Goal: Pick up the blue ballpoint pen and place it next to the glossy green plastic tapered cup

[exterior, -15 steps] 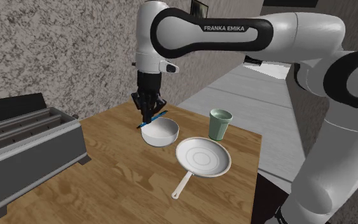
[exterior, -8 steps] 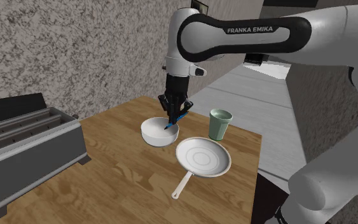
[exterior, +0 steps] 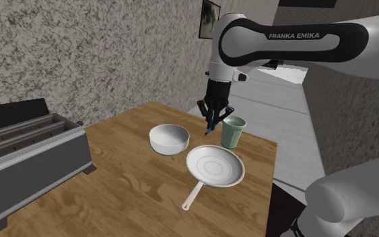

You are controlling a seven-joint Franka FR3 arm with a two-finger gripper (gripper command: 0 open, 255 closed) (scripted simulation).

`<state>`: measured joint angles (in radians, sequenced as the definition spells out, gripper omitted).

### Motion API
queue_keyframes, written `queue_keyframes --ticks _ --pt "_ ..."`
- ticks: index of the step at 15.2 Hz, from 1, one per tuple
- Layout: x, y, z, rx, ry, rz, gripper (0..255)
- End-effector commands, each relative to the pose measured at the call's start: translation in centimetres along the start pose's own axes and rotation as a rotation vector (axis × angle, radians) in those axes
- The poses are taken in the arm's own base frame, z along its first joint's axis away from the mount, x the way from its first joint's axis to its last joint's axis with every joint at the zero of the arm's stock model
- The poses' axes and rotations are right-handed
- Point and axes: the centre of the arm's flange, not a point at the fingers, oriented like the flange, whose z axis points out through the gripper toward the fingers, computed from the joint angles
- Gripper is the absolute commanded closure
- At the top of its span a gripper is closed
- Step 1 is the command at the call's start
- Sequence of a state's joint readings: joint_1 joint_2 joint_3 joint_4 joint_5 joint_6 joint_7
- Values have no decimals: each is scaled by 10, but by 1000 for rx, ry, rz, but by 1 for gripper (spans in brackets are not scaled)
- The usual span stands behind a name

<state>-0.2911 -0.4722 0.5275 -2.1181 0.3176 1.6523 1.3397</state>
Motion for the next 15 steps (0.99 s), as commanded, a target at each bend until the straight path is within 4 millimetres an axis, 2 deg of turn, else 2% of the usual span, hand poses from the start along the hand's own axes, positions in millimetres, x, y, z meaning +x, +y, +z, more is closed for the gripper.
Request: queue_keyframes --ticks 1,15 --pt "19 22 -3 1 -2 -2 255" --pt "143 158 -11 1 -2 -2 255"
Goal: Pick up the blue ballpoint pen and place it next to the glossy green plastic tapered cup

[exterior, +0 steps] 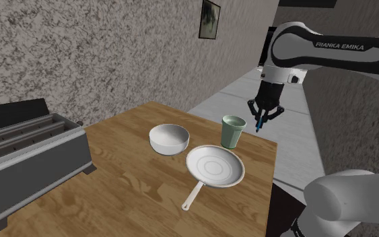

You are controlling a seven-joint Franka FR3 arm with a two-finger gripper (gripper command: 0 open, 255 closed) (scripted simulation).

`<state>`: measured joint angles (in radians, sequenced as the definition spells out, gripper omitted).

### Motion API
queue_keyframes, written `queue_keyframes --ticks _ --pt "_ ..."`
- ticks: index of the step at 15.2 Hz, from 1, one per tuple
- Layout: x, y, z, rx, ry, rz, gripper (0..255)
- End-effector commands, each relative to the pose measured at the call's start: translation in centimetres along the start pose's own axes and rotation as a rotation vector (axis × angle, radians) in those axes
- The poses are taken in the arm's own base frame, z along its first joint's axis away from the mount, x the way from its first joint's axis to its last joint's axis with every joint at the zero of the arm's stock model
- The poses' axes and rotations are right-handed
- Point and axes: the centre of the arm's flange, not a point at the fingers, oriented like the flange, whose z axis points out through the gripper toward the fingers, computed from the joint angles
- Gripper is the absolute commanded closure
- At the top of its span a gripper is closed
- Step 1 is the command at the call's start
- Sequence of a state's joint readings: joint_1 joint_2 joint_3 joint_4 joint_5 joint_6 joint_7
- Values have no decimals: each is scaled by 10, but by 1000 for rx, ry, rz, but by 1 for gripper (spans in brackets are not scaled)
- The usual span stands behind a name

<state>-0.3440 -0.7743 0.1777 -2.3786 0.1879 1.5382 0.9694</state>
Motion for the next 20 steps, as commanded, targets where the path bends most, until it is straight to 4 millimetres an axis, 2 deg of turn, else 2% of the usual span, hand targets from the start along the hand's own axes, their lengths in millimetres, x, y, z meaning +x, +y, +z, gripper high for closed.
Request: queue_keyframes --ticks 1,9,20 --pt "17 19 -1 -1 0 -2 255" --pt "90 98 -6 -1 0 -2 255" --pt "95 96 52 -1 0 -2 255"
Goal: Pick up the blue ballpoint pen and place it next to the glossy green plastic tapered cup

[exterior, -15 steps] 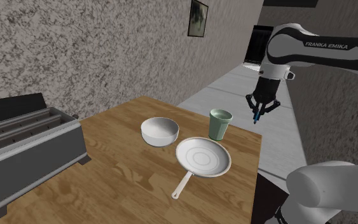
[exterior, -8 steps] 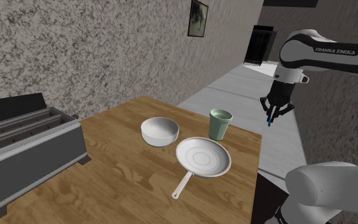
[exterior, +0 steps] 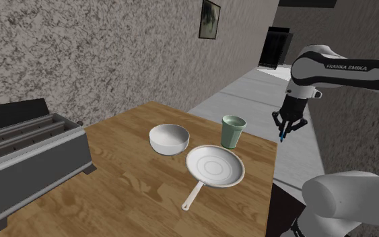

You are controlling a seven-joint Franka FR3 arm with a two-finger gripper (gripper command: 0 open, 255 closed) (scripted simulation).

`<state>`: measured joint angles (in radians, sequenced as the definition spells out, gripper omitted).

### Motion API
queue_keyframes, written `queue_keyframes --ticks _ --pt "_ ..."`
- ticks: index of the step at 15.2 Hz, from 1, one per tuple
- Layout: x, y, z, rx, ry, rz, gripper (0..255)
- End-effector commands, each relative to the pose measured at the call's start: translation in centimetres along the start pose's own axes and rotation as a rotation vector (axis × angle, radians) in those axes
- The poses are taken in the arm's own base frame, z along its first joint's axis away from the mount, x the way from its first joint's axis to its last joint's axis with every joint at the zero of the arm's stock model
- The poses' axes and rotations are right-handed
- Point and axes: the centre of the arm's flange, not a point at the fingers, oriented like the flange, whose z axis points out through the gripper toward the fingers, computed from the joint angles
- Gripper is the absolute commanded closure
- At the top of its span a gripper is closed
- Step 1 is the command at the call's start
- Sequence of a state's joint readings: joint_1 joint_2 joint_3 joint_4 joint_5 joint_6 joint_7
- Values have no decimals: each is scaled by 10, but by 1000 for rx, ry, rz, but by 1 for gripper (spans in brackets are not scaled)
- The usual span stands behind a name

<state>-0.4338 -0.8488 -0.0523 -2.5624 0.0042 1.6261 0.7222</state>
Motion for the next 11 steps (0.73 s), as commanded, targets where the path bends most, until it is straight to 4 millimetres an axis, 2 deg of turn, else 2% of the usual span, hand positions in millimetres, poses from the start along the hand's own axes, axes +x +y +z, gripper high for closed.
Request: queue_keyframes --ticks 1,11 --pt "2 0 11 0 0 0 255" --pt "7 -1 63 0 0 0 255"
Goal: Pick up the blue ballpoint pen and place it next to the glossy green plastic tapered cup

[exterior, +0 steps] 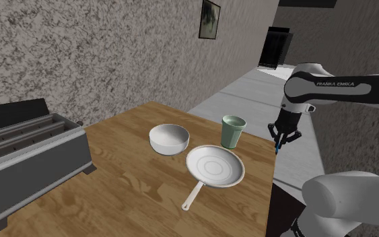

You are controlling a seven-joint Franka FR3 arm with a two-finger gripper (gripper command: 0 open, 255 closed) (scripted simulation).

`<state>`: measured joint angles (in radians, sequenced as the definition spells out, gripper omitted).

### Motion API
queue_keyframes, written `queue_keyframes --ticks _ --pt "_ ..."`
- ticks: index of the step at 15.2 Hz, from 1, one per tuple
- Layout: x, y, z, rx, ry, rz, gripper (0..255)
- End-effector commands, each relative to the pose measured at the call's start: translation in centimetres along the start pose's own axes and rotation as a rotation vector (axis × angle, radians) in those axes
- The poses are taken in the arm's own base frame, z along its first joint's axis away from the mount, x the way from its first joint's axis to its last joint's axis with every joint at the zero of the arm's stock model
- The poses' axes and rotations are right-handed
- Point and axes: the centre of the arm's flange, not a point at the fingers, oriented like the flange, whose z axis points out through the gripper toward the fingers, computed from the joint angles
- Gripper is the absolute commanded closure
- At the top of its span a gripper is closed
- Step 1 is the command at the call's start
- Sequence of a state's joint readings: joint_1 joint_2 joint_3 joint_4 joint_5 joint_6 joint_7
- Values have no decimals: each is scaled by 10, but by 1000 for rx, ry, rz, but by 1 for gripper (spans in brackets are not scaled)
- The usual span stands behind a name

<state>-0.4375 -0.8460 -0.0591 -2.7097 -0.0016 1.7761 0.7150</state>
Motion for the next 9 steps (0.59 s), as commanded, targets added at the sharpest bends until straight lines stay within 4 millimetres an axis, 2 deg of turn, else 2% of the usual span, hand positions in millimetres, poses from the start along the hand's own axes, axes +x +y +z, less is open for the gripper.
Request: queue_keyframes --ticks 1,9 --pt "1 0 11 0 0 0 255" --pt "5 -2 53 0 0 0 255"
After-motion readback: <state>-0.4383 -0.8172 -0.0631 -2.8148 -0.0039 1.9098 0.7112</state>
